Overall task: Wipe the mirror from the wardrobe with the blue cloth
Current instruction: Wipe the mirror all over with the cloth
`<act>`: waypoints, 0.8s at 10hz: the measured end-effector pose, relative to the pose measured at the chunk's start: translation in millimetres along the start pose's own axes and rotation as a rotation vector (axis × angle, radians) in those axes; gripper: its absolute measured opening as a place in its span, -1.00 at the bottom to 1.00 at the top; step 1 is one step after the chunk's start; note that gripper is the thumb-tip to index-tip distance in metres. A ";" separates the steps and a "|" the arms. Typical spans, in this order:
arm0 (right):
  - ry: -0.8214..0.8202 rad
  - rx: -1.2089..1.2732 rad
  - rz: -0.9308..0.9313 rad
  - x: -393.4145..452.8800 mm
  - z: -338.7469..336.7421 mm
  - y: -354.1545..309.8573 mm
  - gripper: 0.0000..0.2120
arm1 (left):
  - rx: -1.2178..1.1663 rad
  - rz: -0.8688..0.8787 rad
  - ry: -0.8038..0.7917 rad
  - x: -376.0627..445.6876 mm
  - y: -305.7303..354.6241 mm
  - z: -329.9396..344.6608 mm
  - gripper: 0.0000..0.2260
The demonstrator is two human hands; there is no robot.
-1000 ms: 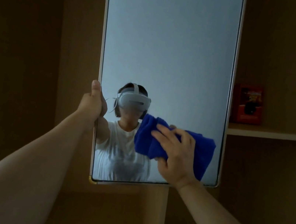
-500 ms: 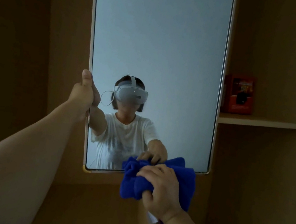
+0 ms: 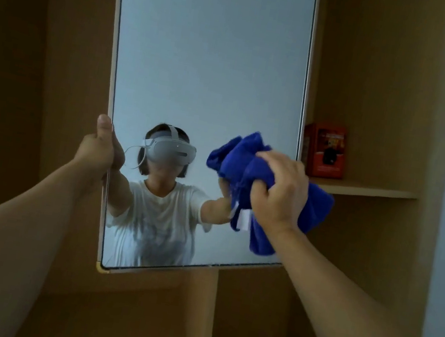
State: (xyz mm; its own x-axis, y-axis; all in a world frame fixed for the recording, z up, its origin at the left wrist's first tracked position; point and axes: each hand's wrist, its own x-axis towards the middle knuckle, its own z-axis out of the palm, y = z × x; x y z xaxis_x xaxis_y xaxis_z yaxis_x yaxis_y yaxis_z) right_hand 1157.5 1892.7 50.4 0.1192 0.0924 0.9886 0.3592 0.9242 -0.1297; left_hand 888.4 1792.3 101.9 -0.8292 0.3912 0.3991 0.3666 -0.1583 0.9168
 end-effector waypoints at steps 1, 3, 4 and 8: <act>0.034 -0.104 0.082 38.6 -2.2 20.6 -0.60 | -0.009 -0.026 -0.018 -0.2 0.2 0.0 -0.29; -0.115 -0.115 0.266 -14.5 -0.8 60.5 -0.52 | 0.017 -0.026 -0.004 -1.6 1.5 0.2 -0.26; -0.073 -0.135 0.348 -71.1 5.6 62.9 -0.52 | 0.003 -0.026 -0.002 -1.1 2.3 -1.6 -0.26; 0.026 -0.117 0.609 -162.5 17.5 35.7 -0.60 | -0.070 0.014 -0.018 -5.7 -0.8 -2.8 -0.48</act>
State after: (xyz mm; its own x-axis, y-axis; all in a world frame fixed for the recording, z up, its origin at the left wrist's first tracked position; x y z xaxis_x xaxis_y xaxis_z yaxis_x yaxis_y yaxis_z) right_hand 1134.8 1917.1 -113.6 0.3570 0.5800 0.7322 0.3185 0.6613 -0.6791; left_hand 891.7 1787.7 99.0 -0.8162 0.4048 0.4122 0.3472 -0.2265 0.9100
